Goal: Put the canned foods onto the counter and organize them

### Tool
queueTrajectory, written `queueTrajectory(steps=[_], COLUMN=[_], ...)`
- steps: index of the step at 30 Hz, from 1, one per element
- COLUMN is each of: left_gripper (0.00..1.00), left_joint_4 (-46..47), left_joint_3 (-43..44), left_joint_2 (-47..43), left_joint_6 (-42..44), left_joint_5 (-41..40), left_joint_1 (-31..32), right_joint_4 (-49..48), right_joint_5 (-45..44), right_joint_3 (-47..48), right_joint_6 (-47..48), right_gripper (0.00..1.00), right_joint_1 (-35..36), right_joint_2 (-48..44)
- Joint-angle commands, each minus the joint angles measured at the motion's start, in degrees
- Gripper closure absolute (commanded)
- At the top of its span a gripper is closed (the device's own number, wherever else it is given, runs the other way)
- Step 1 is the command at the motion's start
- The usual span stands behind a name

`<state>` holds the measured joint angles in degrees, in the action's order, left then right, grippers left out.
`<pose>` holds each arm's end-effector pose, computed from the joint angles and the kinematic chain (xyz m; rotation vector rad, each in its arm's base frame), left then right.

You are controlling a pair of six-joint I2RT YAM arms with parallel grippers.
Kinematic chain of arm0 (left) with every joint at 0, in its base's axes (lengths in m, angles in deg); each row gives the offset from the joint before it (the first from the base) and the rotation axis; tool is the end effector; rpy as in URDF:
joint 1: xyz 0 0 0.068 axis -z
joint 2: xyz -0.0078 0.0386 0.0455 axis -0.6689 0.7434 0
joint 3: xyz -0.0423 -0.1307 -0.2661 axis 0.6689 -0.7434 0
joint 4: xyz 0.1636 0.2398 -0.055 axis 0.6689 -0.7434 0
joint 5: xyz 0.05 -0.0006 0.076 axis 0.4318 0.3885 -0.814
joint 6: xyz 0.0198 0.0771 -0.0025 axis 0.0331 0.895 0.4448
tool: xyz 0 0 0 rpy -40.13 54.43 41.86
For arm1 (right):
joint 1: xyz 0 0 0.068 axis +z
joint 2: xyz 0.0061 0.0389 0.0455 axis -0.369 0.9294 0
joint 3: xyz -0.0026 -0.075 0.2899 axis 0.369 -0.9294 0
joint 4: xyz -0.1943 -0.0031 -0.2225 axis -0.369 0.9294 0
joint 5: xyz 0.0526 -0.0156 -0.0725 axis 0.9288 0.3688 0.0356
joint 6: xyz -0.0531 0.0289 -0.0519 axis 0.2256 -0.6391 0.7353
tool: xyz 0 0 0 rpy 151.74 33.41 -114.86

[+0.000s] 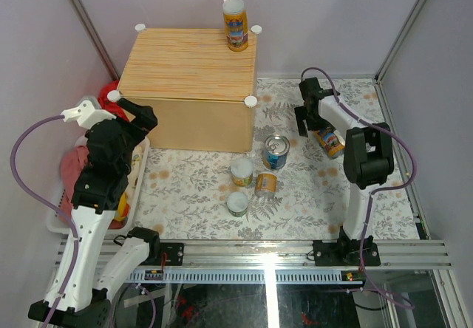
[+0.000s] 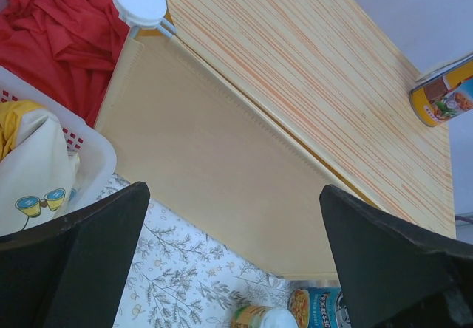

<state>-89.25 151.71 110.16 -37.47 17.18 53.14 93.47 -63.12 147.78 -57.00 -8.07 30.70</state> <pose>0.1944 -0.0112 0.4337 -0.6778 1.6393 -0.2605 0.4750 0.0901 0.1930 -0.0732 2.6213 -0.3670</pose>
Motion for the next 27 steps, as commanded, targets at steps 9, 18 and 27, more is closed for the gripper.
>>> queueTrajectory(steps=[9, 18, 27], left_gripper=[0.0, 0.0, 0.0], left_joint_4=[2.3, 3.9, 4.78], left_joint_3=[-2.03, -3.17, -4.28], left_joint_2=[-1.27, -1.37, -1.76], left_joint_6=[-0.48, -0.85, -1.59], left_joint_5=[0.18, 0.13, -0.18], left_joint_1=[-0.45, -0.45, -0.51], right_joint_4=[0.72, 1.69, 2.63], right_joint_5=[-5.0, -5.62, -1.75], right_joint_3=[3.04, 7.06, 11.62], right_joint_6=[1.2, 1.02, -0.16], right_gripper=[0.01, 0.01, 0.01], right_joint_1=[-1.18, -1.16, -1.17], right_joint_2=[4.39, 8.34, 11.74])
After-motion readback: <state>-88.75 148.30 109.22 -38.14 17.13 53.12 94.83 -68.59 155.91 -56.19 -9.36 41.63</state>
